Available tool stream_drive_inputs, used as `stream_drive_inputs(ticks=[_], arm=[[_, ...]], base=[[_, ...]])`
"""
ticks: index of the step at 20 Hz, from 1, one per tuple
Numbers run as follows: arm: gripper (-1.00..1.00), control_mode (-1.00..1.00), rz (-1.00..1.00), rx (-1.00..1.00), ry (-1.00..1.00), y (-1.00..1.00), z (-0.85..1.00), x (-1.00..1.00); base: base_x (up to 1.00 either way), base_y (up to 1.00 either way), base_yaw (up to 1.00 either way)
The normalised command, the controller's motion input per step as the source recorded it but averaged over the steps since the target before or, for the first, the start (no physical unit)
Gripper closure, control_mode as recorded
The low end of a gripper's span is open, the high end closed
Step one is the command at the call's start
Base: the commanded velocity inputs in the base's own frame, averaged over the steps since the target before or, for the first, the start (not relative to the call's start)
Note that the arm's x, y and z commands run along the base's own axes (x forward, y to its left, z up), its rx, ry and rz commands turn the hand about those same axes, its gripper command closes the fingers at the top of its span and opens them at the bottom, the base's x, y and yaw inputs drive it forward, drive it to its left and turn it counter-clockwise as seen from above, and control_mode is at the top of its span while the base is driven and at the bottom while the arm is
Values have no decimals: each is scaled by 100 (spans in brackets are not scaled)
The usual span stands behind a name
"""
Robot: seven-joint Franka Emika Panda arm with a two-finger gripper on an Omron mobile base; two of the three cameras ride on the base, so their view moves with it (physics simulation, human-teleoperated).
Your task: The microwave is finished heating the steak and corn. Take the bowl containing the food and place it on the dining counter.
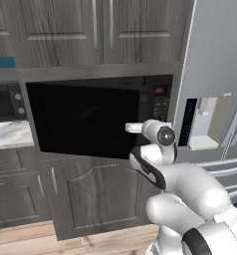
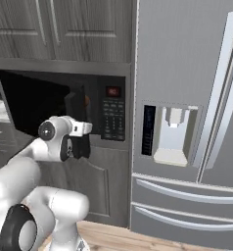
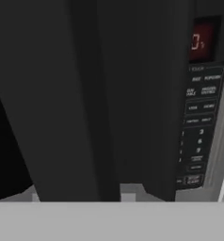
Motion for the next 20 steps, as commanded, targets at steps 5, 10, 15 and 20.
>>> stream_drive_inputs(ticks=[5, 10, 15, 20], arm=[[100, -100, 0, 0, 0, 29, 56, -100], [100, -100, 0, 0, 1, 55, 62, -100], [-100, -100, 17, -1, -1, 12, 4, -89], [-100, -100, 14, 1, -22, -5, 26, -100]], base=[[0, 0, 0], [0, 0, 0], [0, 0, 0], [0, 0, 0]])
